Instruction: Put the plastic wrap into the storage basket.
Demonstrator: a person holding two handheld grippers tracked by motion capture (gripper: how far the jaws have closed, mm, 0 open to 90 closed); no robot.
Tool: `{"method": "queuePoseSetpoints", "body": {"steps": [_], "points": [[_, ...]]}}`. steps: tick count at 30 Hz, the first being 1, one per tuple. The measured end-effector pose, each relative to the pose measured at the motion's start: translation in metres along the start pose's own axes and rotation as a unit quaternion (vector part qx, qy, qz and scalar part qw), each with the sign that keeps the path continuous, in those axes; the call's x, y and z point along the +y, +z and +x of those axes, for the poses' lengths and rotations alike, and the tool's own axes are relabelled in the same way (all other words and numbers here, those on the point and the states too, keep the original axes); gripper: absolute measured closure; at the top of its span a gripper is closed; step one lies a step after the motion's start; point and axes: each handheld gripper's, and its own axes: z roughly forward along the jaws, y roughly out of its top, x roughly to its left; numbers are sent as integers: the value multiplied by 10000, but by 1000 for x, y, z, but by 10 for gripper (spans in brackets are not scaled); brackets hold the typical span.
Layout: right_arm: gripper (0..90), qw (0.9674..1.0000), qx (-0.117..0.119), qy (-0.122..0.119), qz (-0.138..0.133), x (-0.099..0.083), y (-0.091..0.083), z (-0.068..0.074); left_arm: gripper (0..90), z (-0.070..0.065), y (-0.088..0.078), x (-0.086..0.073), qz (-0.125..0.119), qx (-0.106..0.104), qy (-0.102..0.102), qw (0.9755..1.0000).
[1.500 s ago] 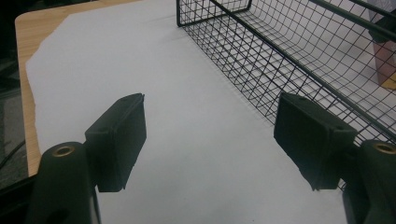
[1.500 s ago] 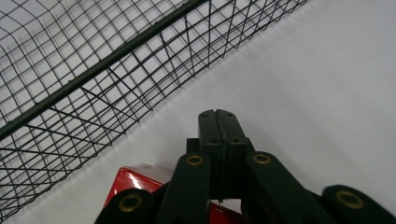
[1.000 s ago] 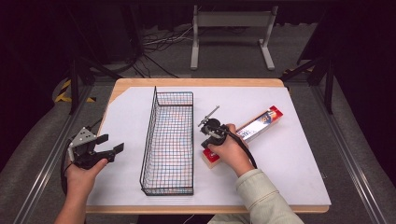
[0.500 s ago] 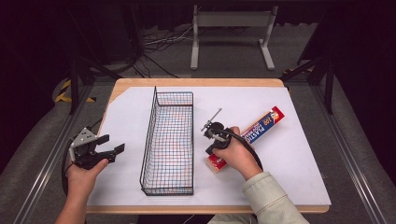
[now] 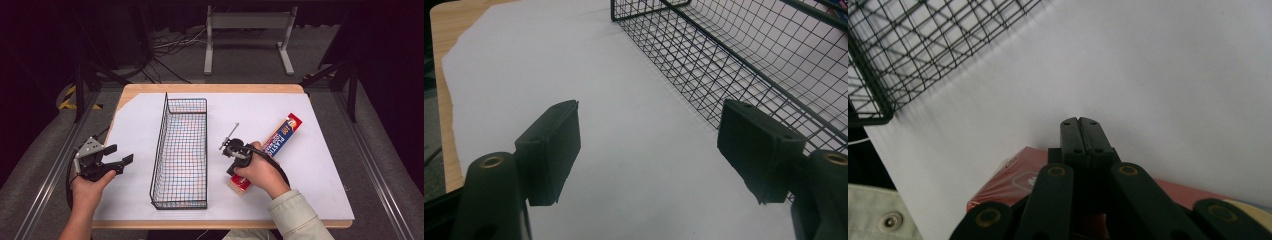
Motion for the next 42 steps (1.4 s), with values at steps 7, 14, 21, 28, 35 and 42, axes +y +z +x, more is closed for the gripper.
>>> {"method": "queuePoseSetpoints", "body": {"steps": [7, 14, 21, 28, 35, 42], "points": [[900, 9997, 76, 36, 236, -18, 0, 2, 258, 0, 1, 0, 22, -7, -1, 10000], [900, 9992, 33, 166, 367, -42, -6, 0, 258, 2, 1, -1, 22, 13, -29, 10000], [900, 9979, -246, 208, 556, -56, -10, -2, 258, 0, 0, -1, 6, 14, -23, 10000], [864, 9995, -106, 215, 200, -60, -18, -1, 257, 1, 3, -2, 64, 14, -23, 10000], [645, 9985, -204, 118, -487, -57, -27, 3, 256, 1, 3, -2, 66, 10, -7, 10000], [562, 9857, -650, 328, -1521, -61, -52, 0, 256, 2, 6, -1, 78, -19, -41, 10000]]}}
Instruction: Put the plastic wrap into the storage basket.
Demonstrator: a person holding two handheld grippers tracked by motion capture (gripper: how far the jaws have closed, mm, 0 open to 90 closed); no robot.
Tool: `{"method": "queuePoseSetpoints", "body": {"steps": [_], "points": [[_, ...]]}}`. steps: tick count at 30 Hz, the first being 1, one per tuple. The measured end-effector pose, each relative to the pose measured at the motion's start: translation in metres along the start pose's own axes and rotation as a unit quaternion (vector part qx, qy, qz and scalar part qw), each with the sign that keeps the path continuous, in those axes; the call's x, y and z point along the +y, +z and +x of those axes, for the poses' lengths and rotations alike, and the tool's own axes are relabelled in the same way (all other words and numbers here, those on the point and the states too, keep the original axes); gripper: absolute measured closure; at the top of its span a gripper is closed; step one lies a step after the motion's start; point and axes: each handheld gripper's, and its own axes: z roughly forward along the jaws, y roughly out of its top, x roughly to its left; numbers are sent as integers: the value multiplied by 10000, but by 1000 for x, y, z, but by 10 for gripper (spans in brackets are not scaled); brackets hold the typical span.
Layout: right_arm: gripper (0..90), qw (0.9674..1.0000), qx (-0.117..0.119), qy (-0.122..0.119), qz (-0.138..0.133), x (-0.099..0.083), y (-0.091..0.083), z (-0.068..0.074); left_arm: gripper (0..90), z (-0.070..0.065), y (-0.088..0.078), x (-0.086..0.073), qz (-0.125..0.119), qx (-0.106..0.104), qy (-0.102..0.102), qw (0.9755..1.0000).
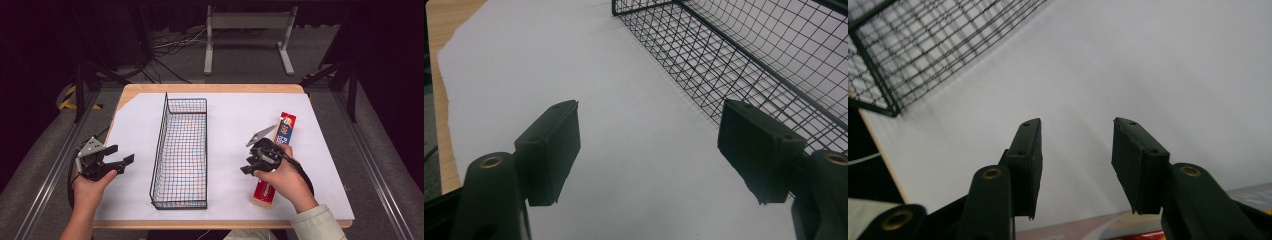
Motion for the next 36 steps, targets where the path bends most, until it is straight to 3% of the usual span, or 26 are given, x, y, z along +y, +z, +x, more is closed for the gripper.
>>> {"method": "queuePoseSetpoints", "body": {"steps": [2, 4, 6, 11, 12, 13, 16, 20, 22, 24, 26, 29, 33, 36], "points": [[539, 9995, -173, 174, -185, 0, -9, -6, 256, 1, 1, 1, -19, 18, 12, 10000], [495, 9987, -203, 350, -302, 0, -14, -11, 256, 0, 2, 2, -31, 10, -15, 10000], [473, 9968, -425, 555, -386, -1, -19, -15, 256, 1, 4, 3, -14, 11, 21, 10000], [465, 9902, -691, 1079, -546, -5, -26, -28, 261, 0, 8, 4, 28, -27, 37, 10000], [420, 9897, -832, 966, -655, -7, -26, -31, 261, -1, 8, 4, 24, -26, 23, 10000], [457, 9872, -967, 1049, -715, -8, -27, -33, 261, -1, 9, 5, 38, -31, 28, 10000], [462, 9847, -841, 1358, -695, -10, -28, -40, 261, 0, 9, 4, 38, -5, 46, 10000], [423, 9768, -1148, 1657, -727, -14, -32, -50, 262, 3, 10, 5, 34, 17, 7, 10000], [459, 9729, -1289, 1754, -781, -15, -35, -54, 262, 5, 11, 5, 13, 14, -43, 10000], [536, 9711, -1313, 1846, -753, -16, -39, -59, 264, 6, 12, 6, -34, 12, -75, 10000], [565, 9665, -1445, 1994, -730, -19, -42, -67, 264, 6, 13, 8, -58, 1, -54, 10000], [577, 9604, -1658, 2145, -651, -24, -45, -78, 264, 5, 17, 9, -48, -18, -48, 10000], [659, 9522, -1925, 2317, -497, -31, -46, -97, 269, 5, 19, 8, -33, 32, 1, 10000], [710, 9486, -2035, 2402, -329, -36, -47, -108, 269, 6, 18, 8, -35, 52, -43, 10000]]}}
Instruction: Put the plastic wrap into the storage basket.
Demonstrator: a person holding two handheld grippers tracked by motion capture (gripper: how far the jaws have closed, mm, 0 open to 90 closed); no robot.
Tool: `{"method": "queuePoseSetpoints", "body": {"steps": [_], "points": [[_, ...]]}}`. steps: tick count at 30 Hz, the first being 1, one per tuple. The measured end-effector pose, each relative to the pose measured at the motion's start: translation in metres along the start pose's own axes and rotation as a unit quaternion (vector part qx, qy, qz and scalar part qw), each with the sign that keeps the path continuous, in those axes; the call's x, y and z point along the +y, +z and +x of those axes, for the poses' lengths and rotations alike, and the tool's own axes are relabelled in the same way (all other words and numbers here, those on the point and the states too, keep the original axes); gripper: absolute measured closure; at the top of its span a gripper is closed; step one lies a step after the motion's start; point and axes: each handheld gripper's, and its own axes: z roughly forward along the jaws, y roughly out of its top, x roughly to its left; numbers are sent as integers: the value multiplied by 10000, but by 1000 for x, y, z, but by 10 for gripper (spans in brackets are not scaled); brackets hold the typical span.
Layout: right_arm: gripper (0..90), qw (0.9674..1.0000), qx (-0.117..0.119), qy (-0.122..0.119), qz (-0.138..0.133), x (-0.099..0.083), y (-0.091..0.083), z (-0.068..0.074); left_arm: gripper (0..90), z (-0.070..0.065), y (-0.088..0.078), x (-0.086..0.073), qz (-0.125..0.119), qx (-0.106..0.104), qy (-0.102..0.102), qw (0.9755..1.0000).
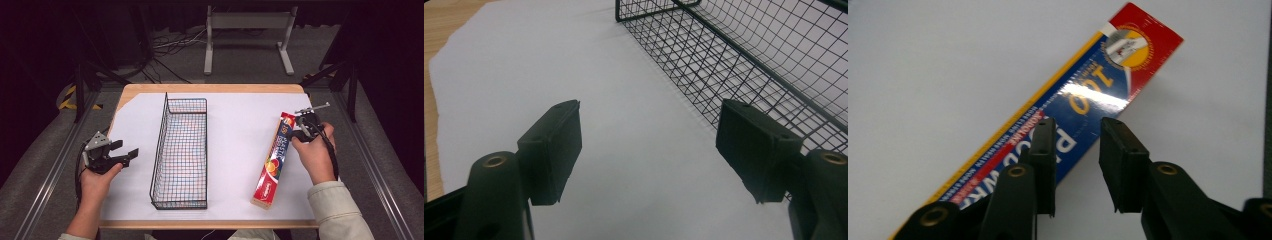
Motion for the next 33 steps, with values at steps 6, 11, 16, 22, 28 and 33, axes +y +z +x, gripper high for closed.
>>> {"method": "queuePoseSetpoints", "body": {"steps": [6, 11, 16, 22, 28, 33], "points": [[861, 9991, -160, 189, 356, -4, 15, -20, 271, 1, 0, -3, 12, 32, -40, 10000], [879, 9984, -59, 395, 400, -6, 36, -31, 271, 2, -3, -4, 1, 56, -63, 10000], [893, 9983, -65, 362, 449, -4, 50, -36, 271, 3, -7, -6, -8, 96, -81, 9999], [900, 9985, -38, 243, 495, 2, 67, -39, 271, 7, -15, -14, -8, 197, -172, 9997], [900, 9988, 57, 132, 463, 8, 75, -38, 271, 10, -21, -20, 17, 268, -240, 9994], [900, 9991, 98, -99, 398, 17, 83, -28, 272, 11, -22, -21, 13, 299, -248, 9992]]}}
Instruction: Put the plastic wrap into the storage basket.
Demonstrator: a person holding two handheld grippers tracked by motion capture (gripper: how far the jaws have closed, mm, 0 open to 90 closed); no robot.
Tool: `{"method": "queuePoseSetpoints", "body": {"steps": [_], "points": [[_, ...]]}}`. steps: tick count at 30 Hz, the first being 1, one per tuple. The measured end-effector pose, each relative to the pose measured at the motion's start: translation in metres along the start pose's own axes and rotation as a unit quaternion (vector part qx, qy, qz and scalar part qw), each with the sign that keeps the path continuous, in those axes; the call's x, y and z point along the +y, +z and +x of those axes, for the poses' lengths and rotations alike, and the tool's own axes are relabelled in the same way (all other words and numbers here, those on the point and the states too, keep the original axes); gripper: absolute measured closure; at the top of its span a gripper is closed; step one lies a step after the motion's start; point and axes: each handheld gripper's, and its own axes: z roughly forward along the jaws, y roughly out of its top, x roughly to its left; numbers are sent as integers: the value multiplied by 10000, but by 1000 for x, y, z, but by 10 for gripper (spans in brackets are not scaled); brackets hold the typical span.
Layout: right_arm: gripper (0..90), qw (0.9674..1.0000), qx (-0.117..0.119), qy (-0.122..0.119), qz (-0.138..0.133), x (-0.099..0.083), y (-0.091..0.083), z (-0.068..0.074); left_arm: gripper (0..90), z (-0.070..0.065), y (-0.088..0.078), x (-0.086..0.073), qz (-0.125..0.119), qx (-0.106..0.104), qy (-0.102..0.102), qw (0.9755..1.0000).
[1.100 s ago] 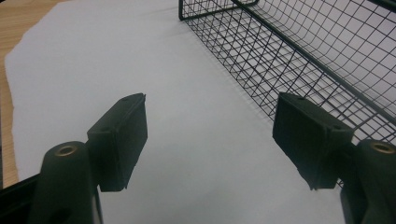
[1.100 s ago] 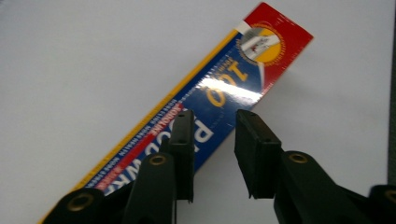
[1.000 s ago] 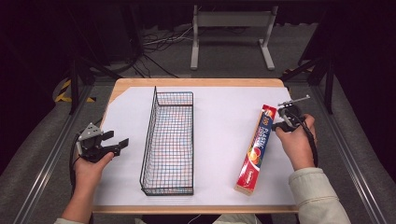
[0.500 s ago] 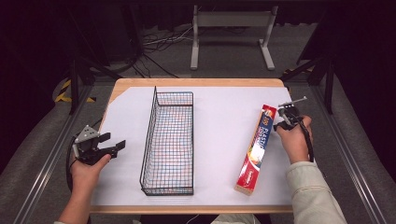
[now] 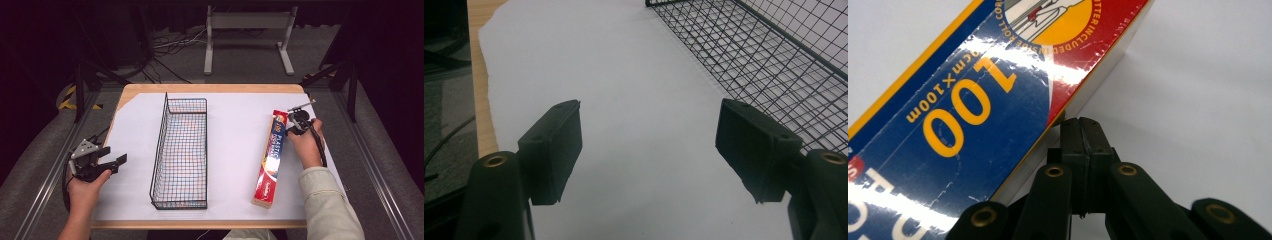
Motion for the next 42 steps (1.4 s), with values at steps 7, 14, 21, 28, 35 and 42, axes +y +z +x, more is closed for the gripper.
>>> {"method": "queuePoseSetpoints", "body": {"steps": [7, 14, 21, 28, 35, 42], "points": [[900, 9994, 110, -309, -111, 13, 6, 20, 271, -2, 4, 2, 29, -34, 32, 10000], [900, 9956, 503, -744, -266, 17, 7, 40, 271, -2, 7, 5, 8, -78, 75, 9999], [834, 9928, 684, -948, -253, 15, -1, 50, 271, -4, 10, 8, -5, -131, 91, 9999], [636, 9952, 515, -636, -546, 11, -23, 45, 272, -5, 12, 9, -22, -147, 90, 9998], [469, 9934, 602, -449, -868, 8, -51, 53, 271, -4, 10, 10, -68, -142, 65, 9999], [313, 9959, 722, 67, -535, 2, -74, 71, 275, -4, 9, 10, -73, -145, 70, 9998]]}}
